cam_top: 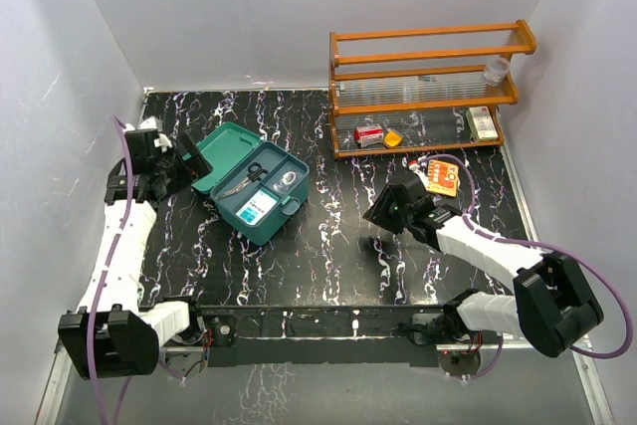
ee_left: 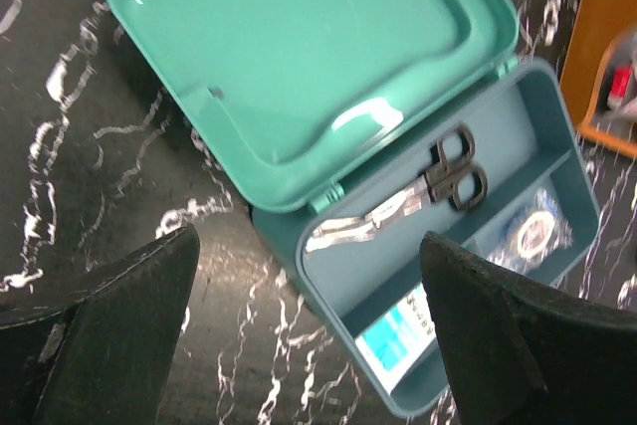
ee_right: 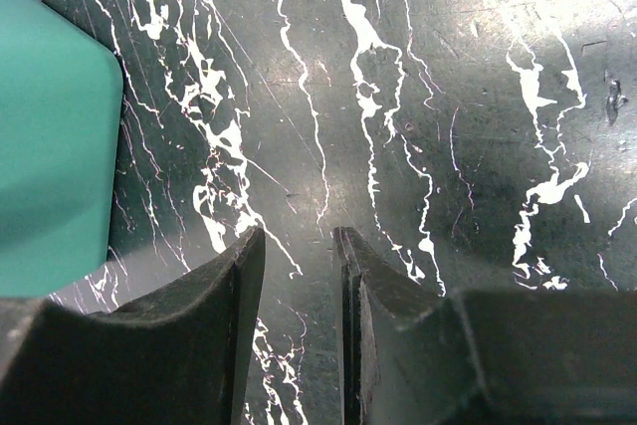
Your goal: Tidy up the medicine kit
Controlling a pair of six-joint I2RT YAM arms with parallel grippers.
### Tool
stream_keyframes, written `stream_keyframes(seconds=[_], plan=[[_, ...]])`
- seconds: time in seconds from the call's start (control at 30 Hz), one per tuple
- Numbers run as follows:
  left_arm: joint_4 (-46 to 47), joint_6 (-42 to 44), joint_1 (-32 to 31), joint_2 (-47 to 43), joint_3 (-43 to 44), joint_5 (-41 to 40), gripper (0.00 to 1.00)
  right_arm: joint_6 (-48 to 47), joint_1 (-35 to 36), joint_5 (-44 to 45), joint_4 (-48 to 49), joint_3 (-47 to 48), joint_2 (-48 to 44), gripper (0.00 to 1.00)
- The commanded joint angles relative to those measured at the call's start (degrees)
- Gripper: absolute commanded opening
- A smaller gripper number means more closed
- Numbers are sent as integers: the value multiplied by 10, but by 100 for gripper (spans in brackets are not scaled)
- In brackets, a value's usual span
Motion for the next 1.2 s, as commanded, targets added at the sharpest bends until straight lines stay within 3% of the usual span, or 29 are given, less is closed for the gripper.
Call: stream_keyframes(seconds=[0.0, 0.23, 0.43, 0.77, 1.17], plan=[[73, -46, 41, 20, 23, -31, 91, 1, 3, 13, 7, 23, -12, 31], [201, -133, 171, 110, -7, 112, 92, 3, 3, 11, 6, 22, -18, 32], [287, -167, 235, 208, -27, 212, 92, 3, 3, 9, 8, 26, -14, 32], [449, -245, 251, 330, -59, 345, 91, 0, 3, 7, 15, 38, 3, 32], [639, -343, 251, 357, -80, 454, 85, 5, 3, 7, 21, 40, 17, 31]])
